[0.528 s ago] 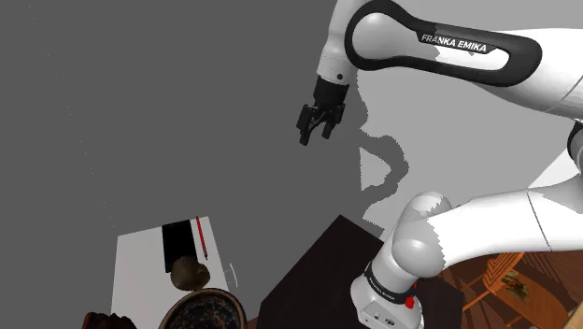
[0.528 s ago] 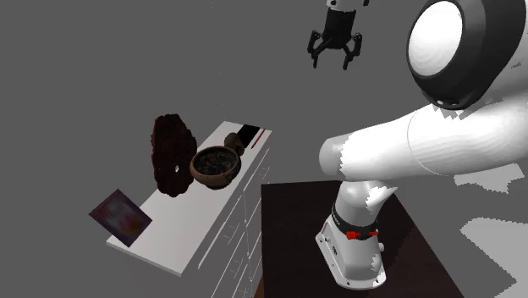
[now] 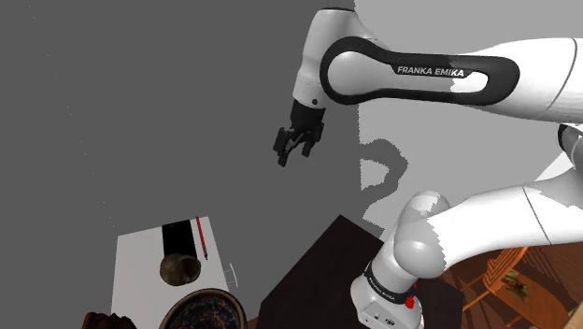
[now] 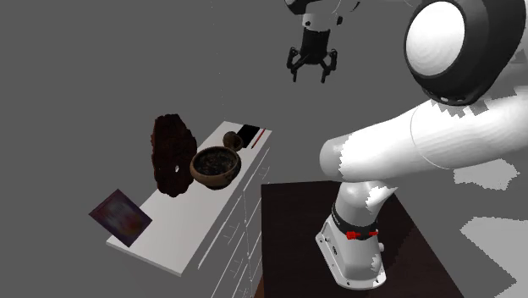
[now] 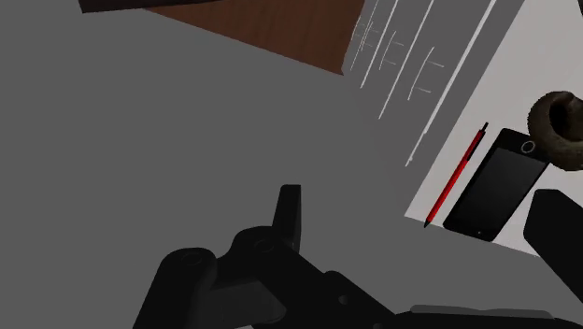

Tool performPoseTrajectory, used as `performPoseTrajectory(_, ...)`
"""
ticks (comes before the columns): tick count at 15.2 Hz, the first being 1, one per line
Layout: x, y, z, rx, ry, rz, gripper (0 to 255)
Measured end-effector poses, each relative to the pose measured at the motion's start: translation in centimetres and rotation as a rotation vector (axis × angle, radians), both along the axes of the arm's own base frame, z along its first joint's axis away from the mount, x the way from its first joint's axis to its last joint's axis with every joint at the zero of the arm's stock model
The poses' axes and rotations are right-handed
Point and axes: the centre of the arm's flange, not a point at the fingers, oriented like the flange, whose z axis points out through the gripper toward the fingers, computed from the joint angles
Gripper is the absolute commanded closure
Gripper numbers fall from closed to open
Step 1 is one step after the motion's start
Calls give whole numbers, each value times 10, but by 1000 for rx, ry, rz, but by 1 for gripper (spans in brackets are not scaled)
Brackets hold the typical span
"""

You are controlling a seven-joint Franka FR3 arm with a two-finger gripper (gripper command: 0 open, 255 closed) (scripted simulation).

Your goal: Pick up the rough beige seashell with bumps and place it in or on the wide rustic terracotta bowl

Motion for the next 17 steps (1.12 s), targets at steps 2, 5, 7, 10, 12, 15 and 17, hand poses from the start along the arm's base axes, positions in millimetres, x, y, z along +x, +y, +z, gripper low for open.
performPoseTrajectory(2,5,17,-16,-3,-7,10,0)
performPoseTrajectory(5,11,49,-42,-8,-17,25,0)
performPoseTrajectory(7,18,72,-55,-10,-24,36,0)
performPoseTrajectory(10,24,102,-83,-15,-34,51,0)
performPoseTrajectory(12,28,120,-97,-18,-41,61,0)
performPoseTrajectory(15,35,150,-125,-23,-51,76,0)
performPoseTrajectory(17,40,171,-139,-26,-59,87,0)
